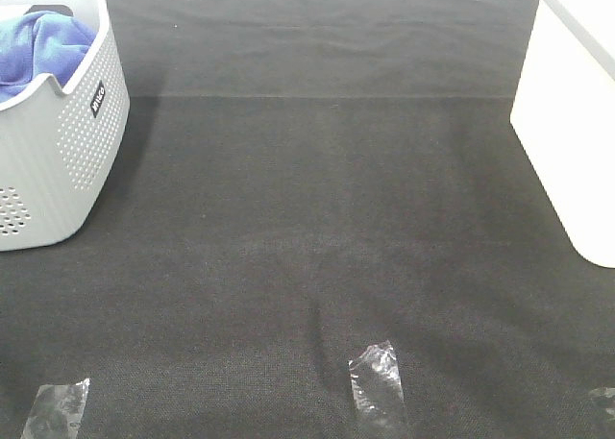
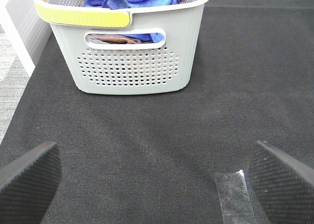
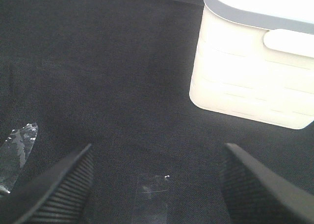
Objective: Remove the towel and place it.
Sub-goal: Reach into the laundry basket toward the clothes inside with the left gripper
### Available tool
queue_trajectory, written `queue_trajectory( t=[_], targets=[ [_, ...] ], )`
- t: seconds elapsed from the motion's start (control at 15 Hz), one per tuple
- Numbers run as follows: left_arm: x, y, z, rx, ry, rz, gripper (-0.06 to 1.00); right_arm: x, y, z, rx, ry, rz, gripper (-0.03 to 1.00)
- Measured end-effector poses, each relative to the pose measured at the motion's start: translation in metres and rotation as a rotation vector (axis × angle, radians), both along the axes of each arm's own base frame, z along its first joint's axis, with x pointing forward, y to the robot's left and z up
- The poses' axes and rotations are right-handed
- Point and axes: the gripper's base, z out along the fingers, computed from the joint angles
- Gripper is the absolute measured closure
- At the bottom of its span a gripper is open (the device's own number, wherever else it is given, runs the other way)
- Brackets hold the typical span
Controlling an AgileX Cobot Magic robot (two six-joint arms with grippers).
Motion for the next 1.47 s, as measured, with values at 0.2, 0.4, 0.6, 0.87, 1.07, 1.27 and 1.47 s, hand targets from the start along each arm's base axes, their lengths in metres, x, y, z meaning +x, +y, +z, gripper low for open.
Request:
queue_trajectory(
  t=[0.2, 0.4, 0.6, 0.87, 1.07, 1.27, 1.47],
  targets=[
    [0.0, 0.0, 0.0, 0.0, 0.0, 0.0, -0.05, 0.0, 0.0, 0.0, 0.0, 0.0, 0.0, 0.25],
    [0.0, 0.0, 0.0, 0.0, 0.0, 0.0, -0.05, 0.0, 0.0, 0.0, 0.0, 0.0, 0.0, 0.25],
    [0.0, 0.0, 0.0, 0.0, 0.0, 0.0, -0.05, 0.0, 0.0, 0.0, 0.0, 0.0, 0.0, 0.25],
    [0.0, 0.0, 0.0, 0.0, 0.0, 0.0, -0.05, 0.0, 0.0, 0.0, 0.0, 0.0, 0.0, 0.25],
    [0.0, 0.0, 0.0, 0.0, 0.0, 0.0, -0.05, 0.0, 0.0, 0.0, 0.0, 0.0, 0.0, 0.25],
    [0.0, 0.0, 0.0, 0.0, 0.0, 0.0, -0.05, 0.0, 0.0, 0.0, 0.0, 0.0, 0.0, 0.25],
    [0.0, 0.0, 0.0, 0.0, 0.0, 0.0, -0.05, 0.0, 0.0, 0.0, 0.0, 0.0, 0.0, 0.25]
  ],
)
